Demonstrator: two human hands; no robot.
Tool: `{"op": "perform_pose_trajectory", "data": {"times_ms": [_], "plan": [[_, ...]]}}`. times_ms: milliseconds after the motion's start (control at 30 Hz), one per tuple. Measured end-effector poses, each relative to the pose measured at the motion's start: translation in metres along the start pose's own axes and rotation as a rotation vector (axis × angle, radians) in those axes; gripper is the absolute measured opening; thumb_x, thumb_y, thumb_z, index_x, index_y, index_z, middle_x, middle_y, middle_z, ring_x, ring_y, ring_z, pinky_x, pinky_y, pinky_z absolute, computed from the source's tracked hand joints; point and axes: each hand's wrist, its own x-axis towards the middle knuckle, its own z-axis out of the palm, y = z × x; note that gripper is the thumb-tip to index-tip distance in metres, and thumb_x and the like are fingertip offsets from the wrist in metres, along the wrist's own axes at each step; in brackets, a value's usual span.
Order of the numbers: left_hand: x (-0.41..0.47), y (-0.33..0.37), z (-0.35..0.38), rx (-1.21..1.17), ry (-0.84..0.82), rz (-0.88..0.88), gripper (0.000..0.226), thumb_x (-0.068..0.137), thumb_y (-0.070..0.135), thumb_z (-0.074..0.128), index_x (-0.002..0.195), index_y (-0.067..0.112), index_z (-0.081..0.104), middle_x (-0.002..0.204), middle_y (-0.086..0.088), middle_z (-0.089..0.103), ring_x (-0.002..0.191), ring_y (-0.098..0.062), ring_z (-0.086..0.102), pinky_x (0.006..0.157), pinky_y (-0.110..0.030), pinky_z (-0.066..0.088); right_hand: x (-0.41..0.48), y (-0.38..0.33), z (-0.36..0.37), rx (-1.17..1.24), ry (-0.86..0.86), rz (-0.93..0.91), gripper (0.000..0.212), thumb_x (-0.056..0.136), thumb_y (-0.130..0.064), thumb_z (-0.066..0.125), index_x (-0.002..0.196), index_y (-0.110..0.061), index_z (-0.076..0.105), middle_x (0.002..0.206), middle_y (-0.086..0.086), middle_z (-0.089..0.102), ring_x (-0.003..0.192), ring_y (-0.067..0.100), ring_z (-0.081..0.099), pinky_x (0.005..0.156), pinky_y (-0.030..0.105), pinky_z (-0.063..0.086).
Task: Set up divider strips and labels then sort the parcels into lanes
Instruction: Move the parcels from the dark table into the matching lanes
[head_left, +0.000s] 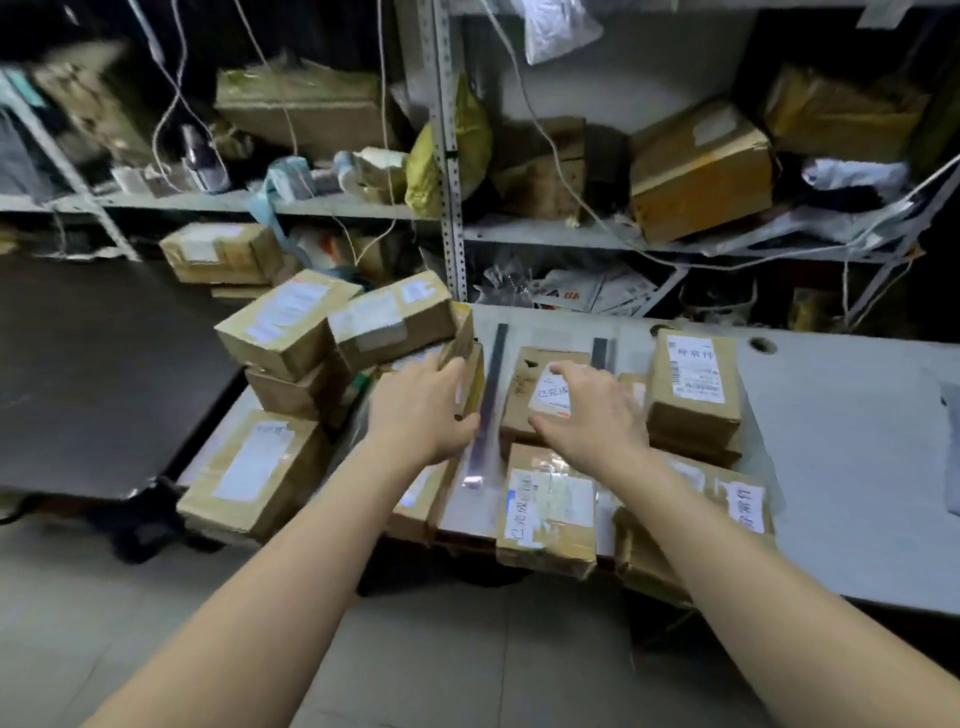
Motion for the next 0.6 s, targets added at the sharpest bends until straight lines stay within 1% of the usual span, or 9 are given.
{"op": "perform_pose_trajectory", "data": {"times_ms": [67,100,200,300,400,533,600], "plan": [[-0.006,-0.056,-0.012,0.037,0.019,-0.033,0.068,0.09,0.061,0.051,0.147,0.026,0.041,0.133,-0.002,0.053,0.123,-0.025,0.052,0.088,-0.04,0.048,0.015,-0.049,0.002,0.01,-0.006,-0.07,0.068,0.089,-0.055,0.067,0.147,-0.027,0.046,0.143,0.0,0.056,0.134,0.023,0.048,0.104,0.042,0.044],[-0.009,-0.085,-0.017,0.039,0.03,-0.05,0.069,0.09,0.062,0.05,0.149,0.027,0.039,0.134,-0.002,0.054,0.123,-0.025,0.053,0.088,-0.04,0.049,0.022,-0.075,0.006,0.035,-0.009,-0.098,0.07,0.087,-0.056,0.068,0.147,-0.026,0.046,0.143,-0.001,0.057,0.134,0.023,0.049,0.104,0.042,0.045],[-0.013,-0.176,-0.026,0.037,0.046,-0.104,0.064,0.091,0.063,0.048,0.146,0.03,0.041,0.131,0.0,0.056,0.119,-0.027,0.056,0.082,-0.039,0.05,0.044,-0.156,0.02,0.075,0.013,-0.175,0.073,0.083,-0.061,0.067,0.146,-0.029,0.05,0.141,-0.004,0.059,0.131,0.022,0.053,0.103,0.043,0.048],[-0.012,-0.269,-0.03,0.052,0.061,-0.137,0.066,0.091,0.066,0.048,0.147,0.032,0.04,0.13,0.001,0.055,0.12,-0.026,0.054,0.087,-0.041,0.049,0.068,-0.237,0.045,0.054,-0.002,-0.199,0.07,0.086,-0.059,0.067,0.147,-0.03,0.049,0.143,-0.003,0.057,0.133,0.023,0.051,0.104,0.045,0.047],[-0.011,-0.355,-0.028,0.074,0.086,-0.165,0.073,0.092,0.067,0.045,0.153,0.031,0.033,0.134,0.001,0.053,0.124,-0.024,0.051,0.089,-0.039,0.047,0.094,-0.312,0.071,0.021,-0.003,-0.234,0.069,0.087,-0.055,0.067,0.147,-0.026,0.048,0.145,-0.003,0.056,0.134,0.022,0.05,0.103,0.044,0.048],[-0.005,-0.446,-0.029,0.103,0.076,-0.195,0.074,0.092,0.065,0.046,0.155,0.028,0.032,0.139,-0.001,0.05,0.126,-0.024,0.05,0.089,-0.039,0.046,0.133,-0.39,0.102,-0.004,-0.021,-0.26,0.069,0.087,-0.056,0.067,0.147,-0.027,0.049,0.149,-0.006,0.052,0.137,0.021,0.047,0.106,0.041,0.046],[0.003,-0.482,-0.027,0.123,0.068,-0.207,0.074,0.092,0.064,0.047,0.154,0.028,0.032,0.137,-0.001,0.051,0.125,-0.024,0.05,0.09,-0.039,0.045,0.154,-0.421,0.114,-0.052,-0.031,-0.27,0.069,0.086,-0.056,0.064,0.147,-0.029,0.047,0.149,-0.006,0.052,0.138,0.021,0.046,0.106,0.043,0.046]]}}
